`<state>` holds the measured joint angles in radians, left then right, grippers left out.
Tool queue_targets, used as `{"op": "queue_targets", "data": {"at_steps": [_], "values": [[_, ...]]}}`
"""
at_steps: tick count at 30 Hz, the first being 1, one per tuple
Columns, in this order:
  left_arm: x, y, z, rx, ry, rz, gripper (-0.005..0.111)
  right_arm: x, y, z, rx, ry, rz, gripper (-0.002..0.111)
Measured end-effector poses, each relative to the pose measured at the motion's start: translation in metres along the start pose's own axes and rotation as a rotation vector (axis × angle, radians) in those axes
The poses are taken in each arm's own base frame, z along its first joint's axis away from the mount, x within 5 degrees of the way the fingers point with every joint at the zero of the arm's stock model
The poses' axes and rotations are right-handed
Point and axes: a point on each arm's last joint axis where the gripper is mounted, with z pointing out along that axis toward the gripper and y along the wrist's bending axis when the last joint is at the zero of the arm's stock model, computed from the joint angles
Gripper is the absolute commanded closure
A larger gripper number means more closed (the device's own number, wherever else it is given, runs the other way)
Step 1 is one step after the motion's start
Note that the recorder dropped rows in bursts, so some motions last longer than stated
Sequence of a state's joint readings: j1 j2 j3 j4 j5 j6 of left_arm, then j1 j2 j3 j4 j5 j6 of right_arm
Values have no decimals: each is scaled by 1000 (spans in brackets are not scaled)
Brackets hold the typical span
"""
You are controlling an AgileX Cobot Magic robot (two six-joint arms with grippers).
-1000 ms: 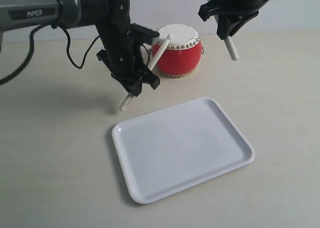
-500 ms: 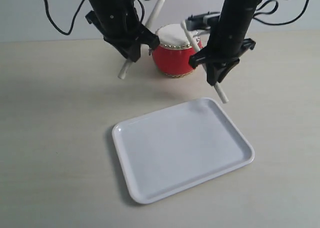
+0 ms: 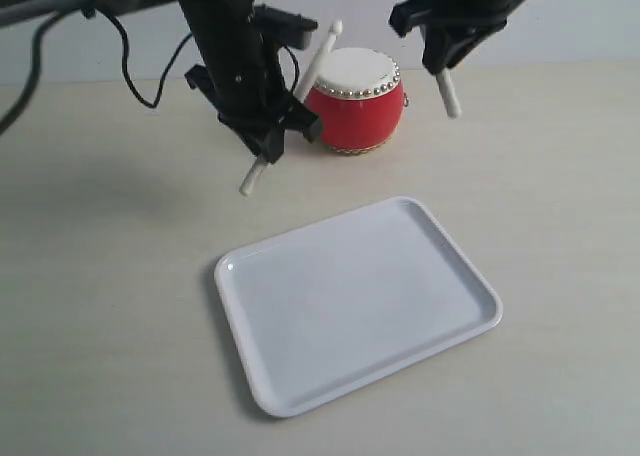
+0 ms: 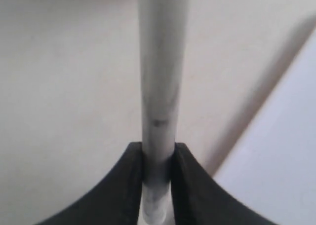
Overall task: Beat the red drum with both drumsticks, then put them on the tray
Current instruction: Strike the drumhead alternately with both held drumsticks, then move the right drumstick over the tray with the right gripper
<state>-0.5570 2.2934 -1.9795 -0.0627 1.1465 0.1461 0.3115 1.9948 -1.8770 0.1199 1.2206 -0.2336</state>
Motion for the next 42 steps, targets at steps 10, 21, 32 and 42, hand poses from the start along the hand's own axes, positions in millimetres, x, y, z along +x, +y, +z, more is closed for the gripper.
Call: {"op": "queue_targets", "data": {"at_steps": [10, 21, 32, 42], "values": [[-7, 5, 32, -14, 76, 25, 107, 2, 4, -33, 13, -68, -10, 108], [-17, 2, -58, -49, -117, 7, 107, 9, -13, 104, -18, 233, -39, 108], [-15, 0, -86, -55, -172, 3, 107, 3, -19, 98, 48, 215, -76, 108], [-14, 0, -85, -56, -164, 2, 107, -5, -3, -30, 75, -69, -78, 108]]}}
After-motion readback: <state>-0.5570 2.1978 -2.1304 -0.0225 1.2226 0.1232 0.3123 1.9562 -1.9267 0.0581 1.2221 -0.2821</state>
